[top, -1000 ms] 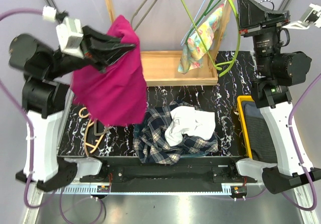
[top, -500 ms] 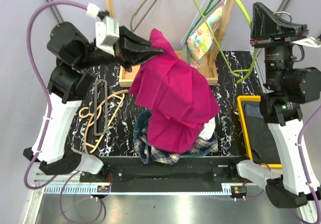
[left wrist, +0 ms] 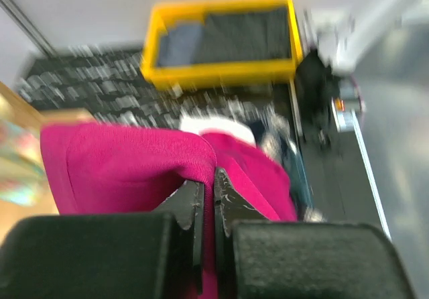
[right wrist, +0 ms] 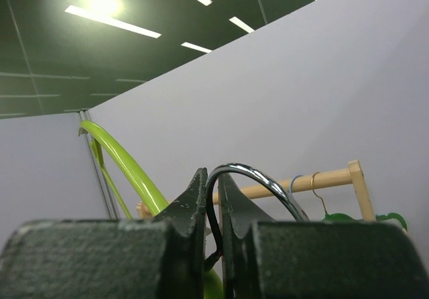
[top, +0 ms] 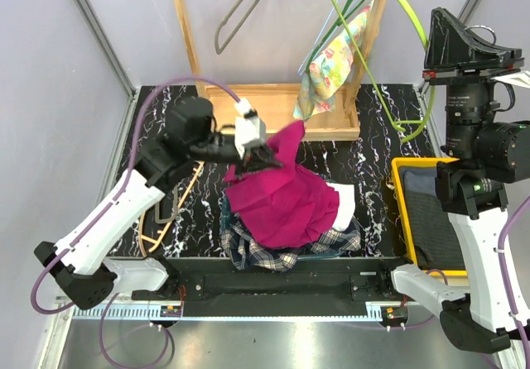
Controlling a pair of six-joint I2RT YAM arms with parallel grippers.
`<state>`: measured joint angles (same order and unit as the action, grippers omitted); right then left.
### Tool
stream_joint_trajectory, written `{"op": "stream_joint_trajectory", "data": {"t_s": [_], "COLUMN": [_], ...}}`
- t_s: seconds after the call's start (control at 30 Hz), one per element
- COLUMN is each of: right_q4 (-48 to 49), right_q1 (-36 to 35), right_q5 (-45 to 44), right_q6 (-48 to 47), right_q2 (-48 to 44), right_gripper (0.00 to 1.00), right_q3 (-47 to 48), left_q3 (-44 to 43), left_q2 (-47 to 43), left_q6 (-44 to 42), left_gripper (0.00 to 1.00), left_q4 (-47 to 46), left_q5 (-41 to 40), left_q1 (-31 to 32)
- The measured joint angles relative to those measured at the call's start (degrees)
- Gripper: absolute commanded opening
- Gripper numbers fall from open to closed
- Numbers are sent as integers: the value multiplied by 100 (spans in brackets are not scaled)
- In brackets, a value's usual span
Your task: Remove the skirt from the hanger
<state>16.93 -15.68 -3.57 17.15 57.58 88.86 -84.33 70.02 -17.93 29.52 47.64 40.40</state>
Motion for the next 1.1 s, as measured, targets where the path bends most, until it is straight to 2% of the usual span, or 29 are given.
{"op": "stream_joint_trajectory", "data": {"t_s": [0.2, 0.23, 0.27, 0.3, 0.33, 0.37, 0.4, 0.43, 0.6, 0.77, 0.9, 0.97, 1.1], "right_q4": [-105, -133, -166, -192, -205, -229, -251, -289, -374, -678, -1023, -1224, -1593], "right_q1": [0, 0, 2, 0, 2, 2, 2, 2, 2, 4, 4, 4, 4], "right_q5": [0, 2, 2, 4, 4, 9, 13, 15, 131, 330, 581, 695, 925], "right_q6": [37, 46, 61, 72, 90, 114, 144, 188, 404, 553, 575, 560, 487], "right_q2": [79, 85, 87, 92, 98, 105, 111, 120, 162, 251, 446, 535, 691], "right_gripper": [0, 0, 0, 0, 0, 0, 0, 0, 0, 0, 0, 0, 0], "right_q3": [0, 0, 0, 4, 7, 15, 26, 42, 61, 98, 190, 190, 190], "left_q3": [1110, 1292, 1475, 1641, 1818, 1974, 2096, 2208, 2566, 2365, 1266, 422, -730], "left_q2": [-116, -118, -118, -105, -76, -15, 72, 186, 776, 562, 221, -37, -903], "left_q6": [-822, -938, -1049, -1156, -1274, -1416, -1567, -1674, -1934, -1775, -1661, -1718, -1805], "left_gripper": [0, 3, 12, 25, 61, 77, 90, 99, 99, 99, 99, 99, 99], "left_q4": [214, 212, 227, 245, 269, 313, 385, 428, 673, 903, 1139, 1113, 953], "left_q5": [-380, -442, -501, -573, -636, -697, -752, -831, -1335, -1928, -2653, -3025, -3635], "left_q1": [293, 330, 367, 404, 439, 474, 511, 553, 846, 935, 890, 863, 837]}}
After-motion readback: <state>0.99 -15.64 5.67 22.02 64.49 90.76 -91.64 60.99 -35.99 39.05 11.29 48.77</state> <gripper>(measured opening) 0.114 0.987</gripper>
